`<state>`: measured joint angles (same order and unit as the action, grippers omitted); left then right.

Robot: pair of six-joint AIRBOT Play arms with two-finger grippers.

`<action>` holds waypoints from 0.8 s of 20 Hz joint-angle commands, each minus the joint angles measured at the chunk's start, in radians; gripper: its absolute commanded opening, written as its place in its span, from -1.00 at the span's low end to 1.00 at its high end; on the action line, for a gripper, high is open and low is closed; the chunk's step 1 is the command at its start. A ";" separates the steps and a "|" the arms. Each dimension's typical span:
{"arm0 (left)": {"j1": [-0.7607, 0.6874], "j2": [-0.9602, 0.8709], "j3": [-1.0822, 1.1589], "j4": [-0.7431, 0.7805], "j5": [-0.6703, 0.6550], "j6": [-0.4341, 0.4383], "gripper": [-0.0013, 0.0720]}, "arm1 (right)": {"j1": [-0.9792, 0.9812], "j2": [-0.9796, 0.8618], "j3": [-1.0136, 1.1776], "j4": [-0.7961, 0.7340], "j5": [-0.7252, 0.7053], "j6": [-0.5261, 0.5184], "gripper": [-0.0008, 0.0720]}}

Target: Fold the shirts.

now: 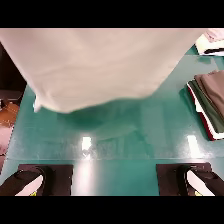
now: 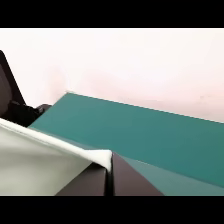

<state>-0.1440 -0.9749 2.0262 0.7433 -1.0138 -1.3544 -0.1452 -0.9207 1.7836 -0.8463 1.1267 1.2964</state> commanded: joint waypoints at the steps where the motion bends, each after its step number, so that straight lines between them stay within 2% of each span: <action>1: 0.000 0.016 -0.109 0.055 -0.003 0.026 -0.90 | 0.000 -0.111 0.150 -0.079 0.161 0.103 -0.94; 4: 0.000 -0.038 -0.281 0.064 -0.026 0.024 -0.90 | 0.000 -0.267 0.197 -0.145 0.311 0.197 -0.94; 8: 0.000 -0.251 -0.430 0.060 -0.087 0.024 -0.90 | 0.002 -0.490 0.196 -0.275 0.448 0.247 -0.94; 12: 0.000 -0.520 -0.448 0.041 -0.013 0.027 -0.89 | 0.002 -0.667 0.196 -0.317 0.385 0.249 -0.94; 16: 0.000 -0.651 -0.448 0.024 0.101 0.028 -0.89 | 0.002 -0.781 0.196 -0.312 0.287 0.248 -0.91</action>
<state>-0.1448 -1.5238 1.5875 0.7757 -0.9882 -1.3270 -0.1429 -1.6176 1.9785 -1.1423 1.4689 1.5391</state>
